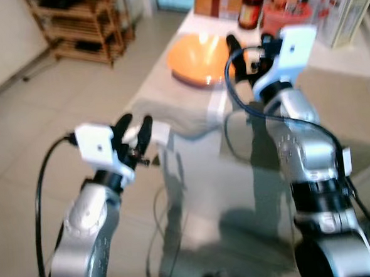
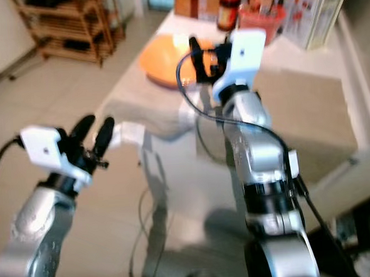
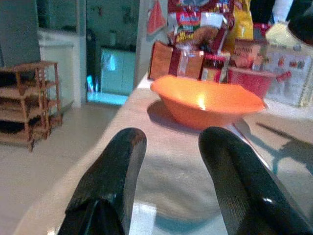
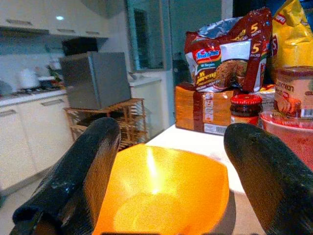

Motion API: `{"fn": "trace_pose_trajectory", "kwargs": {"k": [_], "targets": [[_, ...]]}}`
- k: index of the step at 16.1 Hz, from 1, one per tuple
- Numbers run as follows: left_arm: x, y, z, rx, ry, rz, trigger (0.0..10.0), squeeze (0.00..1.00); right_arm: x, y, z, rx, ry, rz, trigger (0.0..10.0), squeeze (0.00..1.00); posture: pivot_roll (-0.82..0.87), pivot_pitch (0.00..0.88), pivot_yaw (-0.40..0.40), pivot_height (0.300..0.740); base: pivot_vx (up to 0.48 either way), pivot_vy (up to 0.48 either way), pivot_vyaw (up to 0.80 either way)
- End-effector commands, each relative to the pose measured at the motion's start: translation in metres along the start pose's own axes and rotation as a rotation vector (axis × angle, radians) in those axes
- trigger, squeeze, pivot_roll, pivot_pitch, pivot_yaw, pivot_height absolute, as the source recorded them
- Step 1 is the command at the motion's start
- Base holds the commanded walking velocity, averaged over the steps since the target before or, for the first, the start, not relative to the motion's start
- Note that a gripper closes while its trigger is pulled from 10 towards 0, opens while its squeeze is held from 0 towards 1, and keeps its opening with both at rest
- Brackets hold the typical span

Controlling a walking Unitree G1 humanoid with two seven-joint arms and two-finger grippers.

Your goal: Setting the table

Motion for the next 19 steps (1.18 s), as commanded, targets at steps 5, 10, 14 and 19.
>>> {"fn": "trace_pose_trajectory", "kwargs": {"k": [5,10,14,19], "targets": [[0.006,0.000,-0.004,-0.005,-0.013,-0.022,10.0,0.00,-0.007,0.004,-0.011,0.010,0.103,0.093,10.0,0.00,-0.04,0.106,-0.010,0.740,0.182,0.000,-0.48],[0.009,0.000,-0.005,0.000,-0.027,-0.027,10.0,0.00,-0.022,0.008,-0.026,0.026,0.355,0.007,10.0,0.00,-0.04,0.098,-0.015,0.740,0.000,0.000,0.00],[0.009,-0.003,-0.004,0.004,-0.022,-0.031,10.0,0.00,-0.013,0.005,-0.035,0.007,0.355,-0.169,10.0,0.00,-0.04,0.125,-0.019,0.740,0.000,0.000,0.00],[0.006,-0.013,0.009,0.013,0.007,-0.006,10.0,0.00,-0.007,0.032,-0.029,0.177,0.419,-0.320,10.0,0.00,-0.05,0.215,-0.027,0.740,0.000,0.000,0.00]]}}
Point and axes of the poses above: a point about 5 cm out from each wrist's last joint towards the gripper, its own z axis pointing back from the gripper into the wrist, its own x axis along the axis of the wrist's last joint, y = z × x, the point moved 2 cm from there along -z, pointing out of the wrist towards the gripper, and after that the axes turned 8 degrees about z, right-handed, at the moved point
